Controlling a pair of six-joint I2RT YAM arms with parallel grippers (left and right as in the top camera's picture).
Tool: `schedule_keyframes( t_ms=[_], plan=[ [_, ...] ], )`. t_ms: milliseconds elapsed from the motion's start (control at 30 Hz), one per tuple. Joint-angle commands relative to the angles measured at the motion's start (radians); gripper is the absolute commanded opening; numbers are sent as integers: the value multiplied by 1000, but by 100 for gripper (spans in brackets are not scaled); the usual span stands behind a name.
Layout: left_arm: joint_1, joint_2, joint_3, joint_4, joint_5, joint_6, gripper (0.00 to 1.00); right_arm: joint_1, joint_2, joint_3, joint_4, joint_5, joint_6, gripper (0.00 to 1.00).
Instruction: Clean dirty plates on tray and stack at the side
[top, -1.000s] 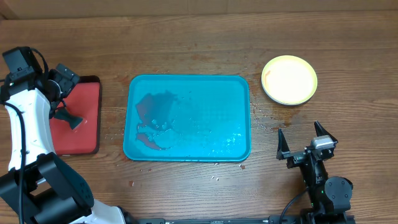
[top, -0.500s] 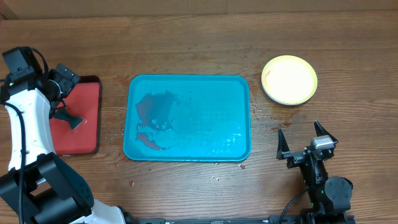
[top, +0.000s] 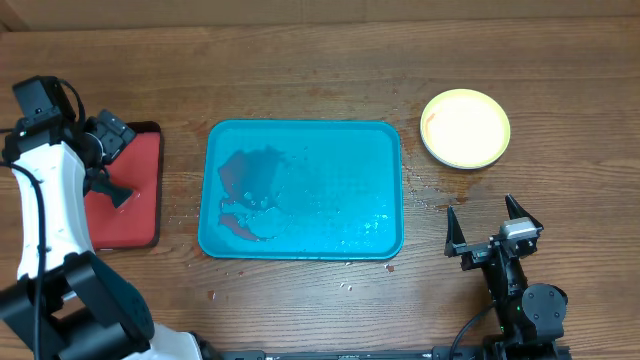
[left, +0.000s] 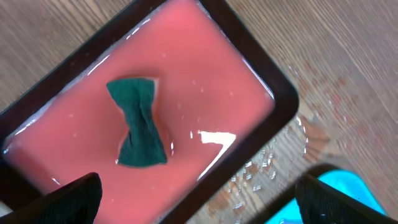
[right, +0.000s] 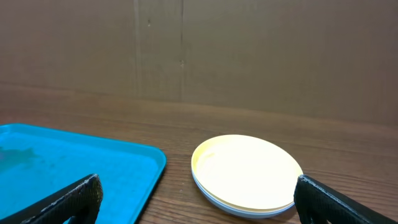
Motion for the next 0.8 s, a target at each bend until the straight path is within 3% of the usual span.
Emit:
schedule_keyframes(
  t_ms=[0,233,400,500,767],
  plan=[
    [-34,-138,-68,-5,-17,59,100,5,-10,-11,4,10,7,100],
    [-150,-428,-392,273,47,275,100,5,-10,-11,4,10,7,100],
    [-262,-749,-710,563,263,617,100,5,-10,-11,4,10,7,100],
    [-288,-953,-865,634,261,642,100,5,-10,-11,4,10,7,100],
    [-288,-1249,-1037,641,261,634,100,5,-10,-11,4,10,7,100]
  ],
)
